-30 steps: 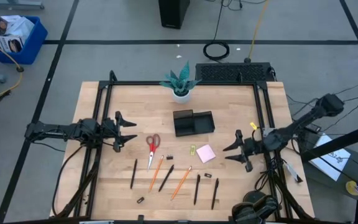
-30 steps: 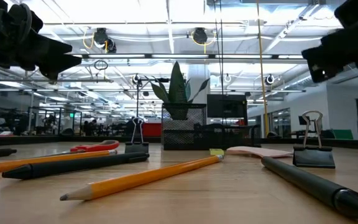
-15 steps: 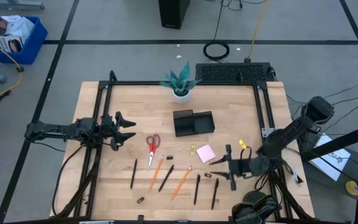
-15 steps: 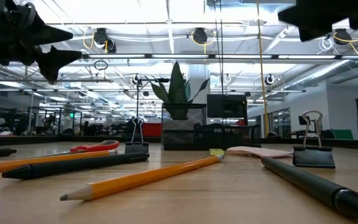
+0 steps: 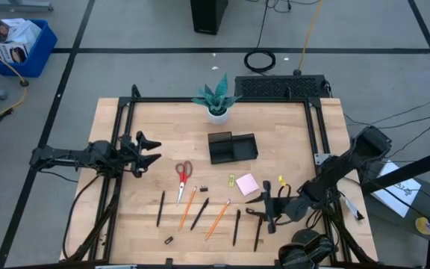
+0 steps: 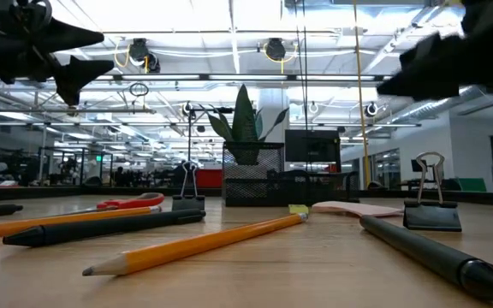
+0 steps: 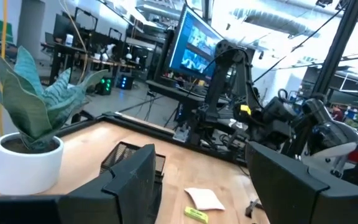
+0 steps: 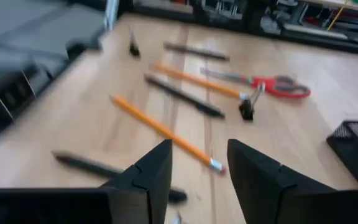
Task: Pick and place office supplies into organizer
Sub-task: Put the black binder clip into the black desk organizer
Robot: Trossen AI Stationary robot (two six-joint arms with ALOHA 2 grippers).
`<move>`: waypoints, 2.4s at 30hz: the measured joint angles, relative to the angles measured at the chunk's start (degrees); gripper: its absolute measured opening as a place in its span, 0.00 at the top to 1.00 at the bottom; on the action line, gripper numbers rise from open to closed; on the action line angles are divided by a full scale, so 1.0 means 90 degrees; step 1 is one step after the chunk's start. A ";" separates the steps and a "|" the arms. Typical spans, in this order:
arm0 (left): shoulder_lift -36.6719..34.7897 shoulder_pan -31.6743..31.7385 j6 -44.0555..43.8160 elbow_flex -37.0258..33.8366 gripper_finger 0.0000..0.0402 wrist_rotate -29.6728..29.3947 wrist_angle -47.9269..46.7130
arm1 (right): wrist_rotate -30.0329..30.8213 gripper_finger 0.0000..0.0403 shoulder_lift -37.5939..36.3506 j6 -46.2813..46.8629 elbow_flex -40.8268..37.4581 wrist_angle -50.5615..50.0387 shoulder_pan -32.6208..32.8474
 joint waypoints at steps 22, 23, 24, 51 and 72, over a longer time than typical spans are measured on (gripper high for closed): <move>-0.0002 0.0002 -0.0163 0.0000 0.36 0.0000 -0.0494 | 0.0291 0.59 0.0371 0.0912 -0.0002 -0.0569 0.0333; 0.0000 0.0002 -0.0163 0.0000 0.36 0.0000 -0.0514 | 0.0278 0.59 0.0471 0.1009 -0.0002 -0.0520 0.0333; 0.0000 0.0002 -0.0161 0.0000 0.36 0.0000 -0.0532 | 0.0277 0.59 0.0582 0.1075 -0.0002 -0.0484 0.0333; 0.0000 0.0001 -0.0146 0.0000 0.36 -0.0117 -0.0530 | 0.0292 0.94 0.0872 0.1279 -0.0005 -0.0574 0.0162; 0.0000 0.0000 -0.0081 0.0000 0.36 -0.0121 -0.0396 | 0.0294 0.98 0.0870 -0.0483 -0.0005 0.0893 -0.0658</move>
